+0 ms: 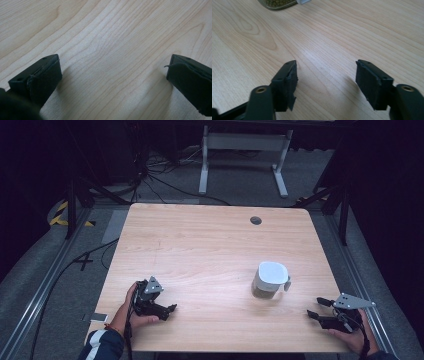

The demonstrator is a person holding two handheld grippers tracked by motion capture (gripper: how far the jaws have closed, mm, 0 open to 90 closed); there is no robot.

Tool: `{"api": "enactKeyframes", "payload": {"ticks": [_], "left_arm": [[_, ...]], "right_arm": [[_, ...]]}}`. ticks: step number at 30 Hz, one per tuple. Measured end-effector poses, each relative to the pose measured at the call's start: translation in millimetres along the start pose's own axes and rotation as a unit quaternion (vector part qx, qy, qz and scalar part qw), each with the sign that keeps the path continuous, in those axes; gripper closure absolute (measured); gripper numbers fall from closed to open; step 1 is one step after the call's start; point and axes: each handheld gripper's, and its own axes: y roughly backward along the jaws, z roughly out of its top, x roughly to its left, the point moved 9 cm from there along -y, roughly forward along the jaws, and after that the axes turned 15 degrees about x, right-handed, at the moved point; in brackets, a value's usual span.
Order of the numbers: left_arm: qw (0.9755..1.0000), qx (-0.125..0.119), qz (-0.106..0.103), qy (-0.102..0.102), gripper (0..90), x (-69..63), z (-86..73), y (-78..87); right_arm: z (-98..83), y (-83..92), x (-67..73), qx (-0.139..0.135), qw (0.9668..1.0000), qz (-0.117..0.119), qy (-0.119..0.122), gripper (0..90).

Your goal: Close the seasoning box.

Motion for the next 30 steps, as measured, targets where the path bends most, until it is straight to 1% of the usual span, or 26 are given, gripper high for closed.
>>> {"api": "enactKeyframes", "payload": {"ticks": [2, 3, 5, 7, 10, 30], "left_arm": [[1.0000, 0.000, 0.000, 0.000, 0.1, 0.0, 0.0, 0.0], [1.0000, 0.000, 0.000, 0.000, 0.1, 0.0, 0.0, 0.0], [1.0000, 0.000, 0.000, 0.000, 0.1, 0.0, 0.0, 0.0], [1.0000, 0.000, 0.000, 0.000, 0.1, -0.1, -0.1, 0.0], [1.0000, 0.000, 0.000, 0.001, 0.1, -0.2, -0.2, 0.0], [1.0000, -0.001, 0.000, -0.001, 0.1, 0.3, 0.3, -0.1]], "right_arm": [[0.2, -1.1, 0.0, 0.003, 1.0000, 0.000, 0.000, 29.9], [0.1, -1.6, 0.3, 0.005, 1.0000, 0.006, -0.004, 28.1], [-0.1, -2.3, -1.2, 0.009, 0.9999, 0.009, -0.009, 24.9], [-0.4, -2.9, -2.5, 0.012, 0.9997, 0.010, -0.017, 23.8], [0.1, -3.7, -2.1, 0.014, 0.9997, 0.010, -0.020, 22.1], [0.5, -4.3, -2.0, 0.016, 0.9995, 0.012, -0.023, 21.1]]}}
